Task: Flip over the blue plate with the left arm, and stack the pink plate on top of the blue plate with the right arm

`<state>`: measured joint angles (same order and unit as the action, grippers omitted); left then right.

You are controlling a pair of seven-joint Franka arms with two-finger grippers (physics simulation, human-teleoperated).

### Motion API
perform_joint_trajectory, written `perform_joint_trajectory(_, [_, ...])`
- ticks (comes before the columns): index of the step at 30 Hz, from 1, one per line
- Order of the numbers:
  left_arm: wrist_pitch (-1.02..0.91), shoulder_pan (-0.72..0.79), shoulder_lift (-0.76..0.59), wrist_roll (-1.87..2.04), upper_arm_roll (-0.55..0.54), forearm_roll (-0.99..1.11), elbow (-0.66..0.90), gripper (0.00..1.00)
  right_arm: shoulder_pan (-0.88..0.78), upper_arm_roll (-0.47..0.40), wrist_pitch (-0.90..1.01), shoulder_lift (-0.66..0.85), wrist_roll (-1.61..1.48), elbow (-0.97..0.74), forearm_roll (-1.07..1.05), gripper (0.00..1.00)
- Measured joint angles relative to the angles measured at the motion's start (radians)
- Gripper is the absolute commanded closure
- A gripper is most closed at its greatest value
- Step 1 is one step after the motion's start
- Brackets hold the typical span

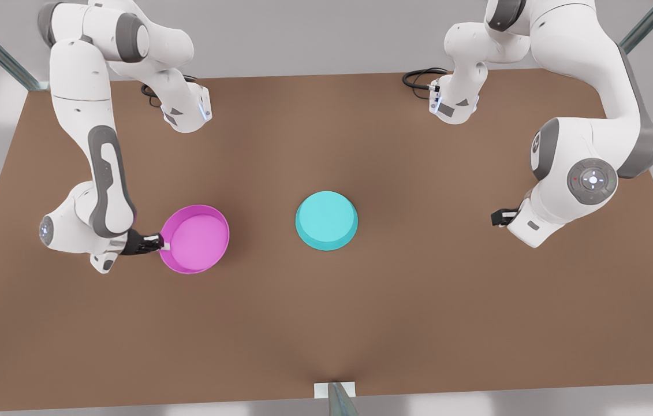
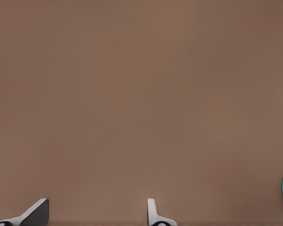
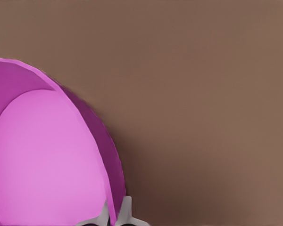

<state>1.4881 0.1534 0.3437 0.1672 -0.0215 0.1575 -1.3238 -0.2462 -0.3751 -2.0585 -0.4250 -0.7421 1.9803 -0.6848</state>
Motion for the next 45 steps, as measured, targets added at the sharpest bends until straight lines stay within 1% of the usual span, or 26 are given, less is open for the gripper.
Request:
perform_joint_trajectory(3, [0.0,0.0,-0.001,0.001,0.0,0.0,0.0,0.0,-0.017,0.005,-0.002,-0.001,0.015,0.0,-0.014,0.79])
perform_joint_trajectory(7, [0.001,0.0,0.0,-0.002,0.0,0.001,0.0,0.0,-0.032,0.04,-0.022,-0.004,0.043,0.006,-0.038,0.79])
perform_joint_trajectory(22, [0.004,0.0,0.014,-0.005,0.008,0.002,0.017,0.0,-0.092,0.045,-0.04,-0.011,0.093,0.005,-0.096,0.79])
perform_joint_trajectory(29, [0.004,-0.001,0.025,-0.005,0.01,0.002,0.023,0.0,-0.151,0.057,-0.065,-0.012,0.135,0.006,-0.119,0.79])
perform_joint_trajectory(35, [0.004,-0.002,0.027,-0.005,0.011,0.003,0.023,0.0,-0.244,0.059,-0.098,-0.014,0.203,0.0,-0.143,0.79])
perform_joint_trajectory(36, [0.004,-0.003,0.028,-0.005,0.011,0.003,0.023,0.0,-0.244,0.079,-0.105,-0.014,0.215,-0.001,-0.147,0.79])
perform_joint_trajectory(40, [0.012,-0.008,0.036,-0.005,0.011,0.003,0.023,0.0,-0.263,0.088,-0.128,-0.014,0.217,0.005,-0.157,0.79])
perform_joint_trajectory(45, [0.019,-0.012,0.049,-0.002,0.015,0.006,0.025,0.0,-0.268,0.164,-0.163,-0.009,0.216,0.029,-0.183,0.79])
